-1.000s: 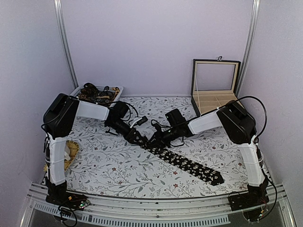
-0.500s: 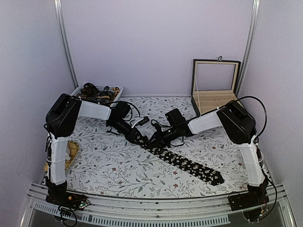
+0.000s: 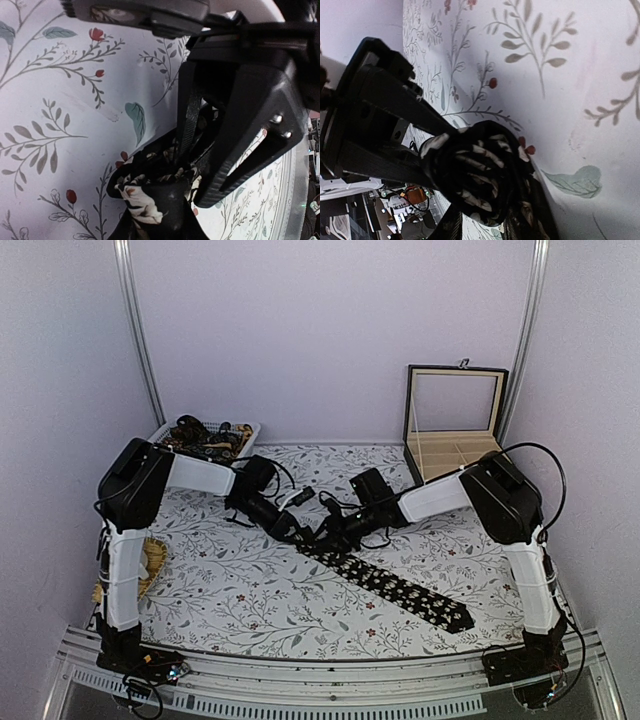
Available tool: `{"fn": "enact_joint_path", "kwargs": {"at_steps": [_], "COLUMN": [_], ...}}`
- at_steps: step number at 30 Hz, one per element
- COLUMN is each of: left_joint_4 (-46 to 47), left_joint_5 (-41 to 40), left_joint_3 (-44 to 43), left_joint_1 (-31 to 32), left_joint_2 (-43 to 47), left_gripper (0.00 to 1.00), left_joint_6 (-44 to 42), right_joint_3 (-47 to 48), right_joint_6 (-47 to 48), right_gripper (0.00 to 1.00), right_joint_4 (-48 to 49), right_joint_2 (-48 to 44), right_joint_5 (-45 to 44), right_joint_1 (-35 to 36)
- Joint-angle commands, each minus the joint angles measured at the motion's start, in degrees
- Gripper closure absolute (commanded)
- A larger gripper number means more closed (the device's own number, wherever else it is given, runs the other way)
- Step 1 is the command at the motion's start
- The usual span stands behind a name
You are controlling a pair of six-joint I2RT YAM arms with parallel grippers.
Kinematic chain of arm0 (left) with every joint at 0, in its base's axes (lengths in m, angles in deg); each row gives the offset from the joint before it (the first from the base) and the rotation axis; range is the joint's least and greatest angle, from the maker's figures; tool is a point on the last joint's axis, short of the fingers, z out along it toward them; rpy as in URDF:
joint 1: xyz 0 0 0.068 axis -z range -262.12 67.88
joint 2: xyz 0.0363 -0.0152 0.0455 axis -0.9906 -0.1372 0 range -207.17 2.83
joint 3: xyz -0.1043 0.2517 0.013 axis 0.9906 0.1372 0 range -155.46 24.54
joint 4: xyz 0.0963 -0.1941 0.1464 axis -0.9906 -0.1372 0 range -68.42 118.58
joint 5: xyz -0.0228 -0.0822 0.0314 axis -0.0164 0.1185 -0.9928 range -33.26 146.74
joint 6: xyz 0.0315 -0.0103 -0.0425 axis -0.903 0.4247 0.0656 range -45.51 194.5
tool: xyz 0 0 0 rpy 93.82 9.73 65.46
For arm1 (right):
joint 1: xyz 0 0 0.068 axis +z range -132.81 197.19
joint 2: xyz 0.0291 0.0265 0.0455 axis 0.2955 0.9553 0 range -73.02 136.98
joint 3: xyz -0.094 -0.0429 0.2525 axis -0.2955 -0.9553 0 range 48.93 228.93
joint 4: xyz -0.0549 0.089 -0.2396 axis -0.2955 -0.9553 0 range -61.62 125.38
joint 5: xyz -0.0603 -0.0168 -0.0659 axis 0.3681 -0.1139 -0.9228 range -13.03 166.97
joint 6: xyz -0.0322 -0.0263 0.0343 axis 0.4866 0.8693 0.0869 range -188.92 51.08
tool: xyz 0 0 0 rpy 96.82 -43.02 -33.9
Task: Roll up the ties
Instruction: Roll the tie at the center of the board.
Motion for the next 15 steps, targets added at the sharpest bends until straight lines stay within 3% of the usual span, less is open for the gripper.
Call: {"fn": "enact_joint_path", "kwargs": {"at_steps": [1, 8, 15], "left_joint_4": [0.03, 4.74, 12.16], "left_joint_5": [-3.60, -4.45, -9.26], "left_joint_3": [4.65, 6.48, 9.78], "left_joint_1": [0.48, -0.43, -0.85], "left_joint_2": [-1.73, 0.02, 0.77], "left_gripper": [1.00, 1.00, 1.00], "left_joint_6": [5.50, 12.10, 21.62], "right_joint_3": [-5.77, -15.76, -21.01], "right_joint_6": [4.36, 10.19, 10.05], "right_gripper": [0.69, 0.66, 0.67], "right_joint_4": [-6.80, -9.88, -7.46], "right_joint_2": [-4.84, -13.62, -13.79], "right_joint_5": [-8.96, -17.42, -16.08], "right_joint_1": [-1.06, -1.41, -2.08]}}
